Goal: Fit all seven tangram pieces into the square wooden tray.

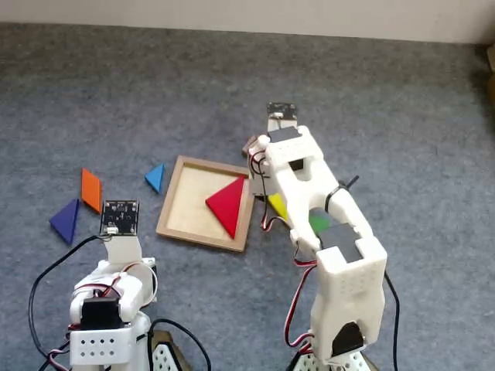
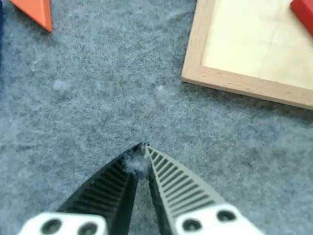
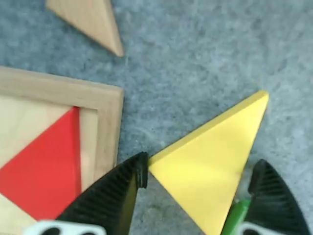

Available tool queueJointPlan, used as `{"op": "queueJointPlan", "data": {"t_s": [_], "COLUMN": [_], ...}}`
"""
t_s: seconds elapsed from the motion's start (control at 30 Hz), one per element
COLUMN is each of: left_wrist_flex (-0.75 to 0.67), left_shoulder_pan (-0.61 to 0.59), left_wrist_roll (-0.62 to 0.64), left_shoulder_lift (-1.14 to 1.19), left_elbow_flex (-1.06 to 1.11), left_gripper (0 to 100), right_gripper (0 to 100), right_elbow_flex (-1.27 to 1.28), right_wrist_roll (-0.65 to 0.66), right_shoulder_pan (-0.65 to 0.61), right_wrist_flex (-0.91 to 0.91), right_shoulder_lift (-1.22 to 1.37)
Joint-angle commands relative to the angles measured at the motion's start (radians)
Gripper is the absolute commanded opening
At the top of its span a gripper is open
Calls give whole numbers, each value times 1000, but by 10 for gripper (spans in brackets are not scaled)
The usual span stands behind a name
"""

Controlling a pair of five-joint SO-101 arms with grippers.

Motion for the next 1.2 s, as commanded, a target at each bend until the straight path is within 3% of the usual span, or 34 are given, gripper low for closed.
{"op": "queueJointPlan", "data": {"t_s": [0.0, 0.5, 0.83, 1.03, 1.17], "left_wrist_flex": [5, 5, 5, 5, 5], "left_shoulder_pan": [-12, -12, -12, -12, -12], "left_wrist_roll": [-5, -5, -5, -5, -5], "left_shoulder_lift": [-47, -47, -47, -47, -47], "left_elbow_flex": [19, 19, 19, 19, 19], "left_gripper": [5, 5, 5, 5, 5], "right_gripper": [296, 289, 209, 209, 209], "right_elbow_flex": [-4, -10, -85, -88, -91], "right_wrist_roll": [11, -37, -28, 95, 245], "right_shoulder_pan": [13, 12, 7, -22, -68], "right_wrist_flex": [-10, 18, 127, 160, 160], "right_shoulder_lift": [-19, 68, -25, -188, -226]}}
